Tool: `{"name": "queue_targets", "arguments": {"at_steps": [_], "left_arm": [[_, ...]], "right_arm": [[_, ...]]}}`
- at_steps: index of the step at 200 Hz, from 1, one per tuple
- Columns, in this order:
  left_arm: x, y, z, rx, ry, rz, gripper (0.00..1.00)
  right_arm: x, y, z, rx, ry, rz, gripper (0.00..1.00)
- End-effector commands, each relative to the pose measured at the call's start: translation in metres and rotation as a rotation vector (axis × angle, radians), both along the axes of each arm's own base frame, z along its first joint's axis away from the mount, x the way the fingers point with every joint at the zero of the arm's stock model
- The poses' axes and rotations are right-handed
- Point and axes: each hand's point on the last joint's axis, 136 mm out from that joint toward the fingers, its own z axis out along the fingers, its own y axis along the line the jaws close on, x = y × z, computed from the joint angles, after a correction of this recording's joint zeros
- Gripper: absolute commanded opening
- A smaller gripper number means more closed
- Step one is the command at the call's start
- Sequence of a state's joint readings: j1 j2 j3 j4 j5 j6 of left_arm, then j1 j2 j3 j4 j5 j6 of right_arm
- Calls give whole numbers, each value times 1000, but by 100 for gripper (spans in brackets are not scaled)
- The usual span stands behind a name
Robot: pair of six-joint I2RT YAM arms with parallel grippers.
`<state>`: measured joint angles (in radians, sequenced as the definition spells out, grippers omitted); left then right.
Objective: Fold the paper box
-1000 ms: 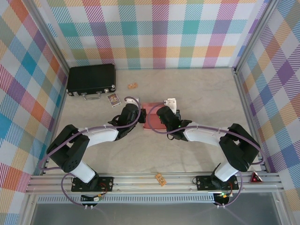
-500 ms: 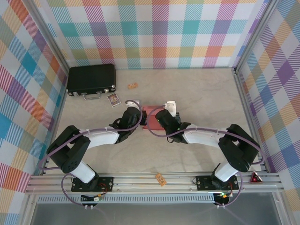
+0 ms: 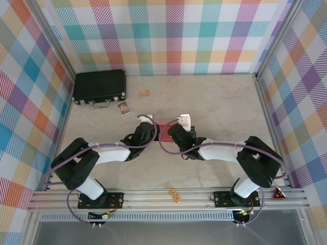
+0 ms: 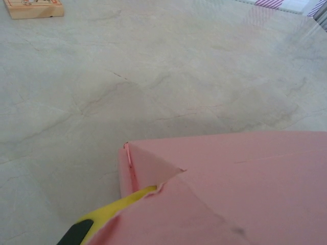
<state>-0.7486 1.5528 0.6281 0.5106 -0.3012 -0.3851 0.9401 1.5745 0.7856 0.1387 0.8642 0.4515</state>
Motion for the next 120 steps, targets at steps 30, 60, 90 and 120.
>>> {"name": "queue_targets", "arguments": {"at_steps": [30, 60, 90, 120], "left_arm": [[-15, -15, 0, -34, -5, -62, 12], [-18, -14, -4, -29, 4, -61, 11], [-23, -14, -10, -16, 16, -69, 12], [-28, -14, -14, -11, 24, -75, 12]], "right_arm": [[-11, 11, -5, 43, 5, 23, 12], [-17, 9, -11, 40, 22, 18, 13], [-25, 4, -19, 22, 39, 10, 13], [-31, 0, -25, 18, 57, 0, 14]]}}
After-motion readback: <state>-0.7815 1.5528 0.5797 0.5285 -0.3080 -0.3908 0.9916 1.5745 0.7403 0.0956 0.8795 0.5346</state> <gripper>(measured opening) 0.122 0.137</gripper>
